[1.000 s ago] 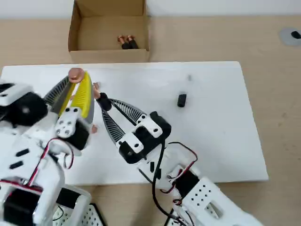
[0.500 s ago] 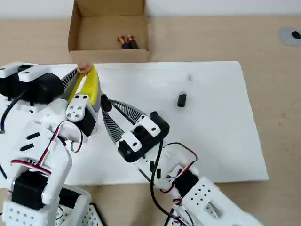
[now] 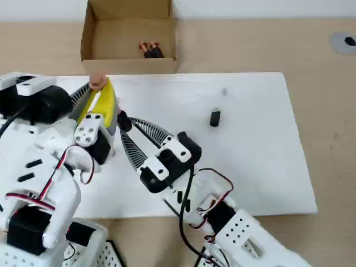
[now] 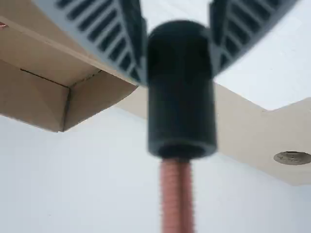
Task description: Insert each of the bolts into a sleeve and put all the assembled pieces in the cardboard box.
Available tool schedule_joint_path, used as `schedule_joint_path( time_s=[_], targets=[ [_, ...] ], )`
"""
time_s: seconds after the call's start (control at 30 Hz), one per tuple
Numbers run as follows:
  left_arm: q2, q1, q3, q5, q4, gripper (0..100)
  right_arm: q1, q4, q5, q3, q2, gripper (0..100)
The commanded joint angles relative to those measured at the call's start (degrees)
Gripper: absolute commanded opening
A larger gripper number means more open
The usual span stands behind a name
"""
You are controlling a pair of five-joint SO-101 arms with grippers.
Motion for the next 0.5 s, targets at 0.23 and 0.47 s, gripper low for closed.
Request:
schedule_joint_path(
  time_s=[0.23, 0.47],
  targets=[
    [2.0, 2.0, -6.4, -0.7, 1.6, 1, -0.9, -1.4, -0.6, -0.5, -1.5, 0.9],
    [4.4, 1.9, -6.4, -0.7, 1.4, 1, -0.9, -1.3, -0.6, -0.5, -1.7, 0.9]
  ],
)
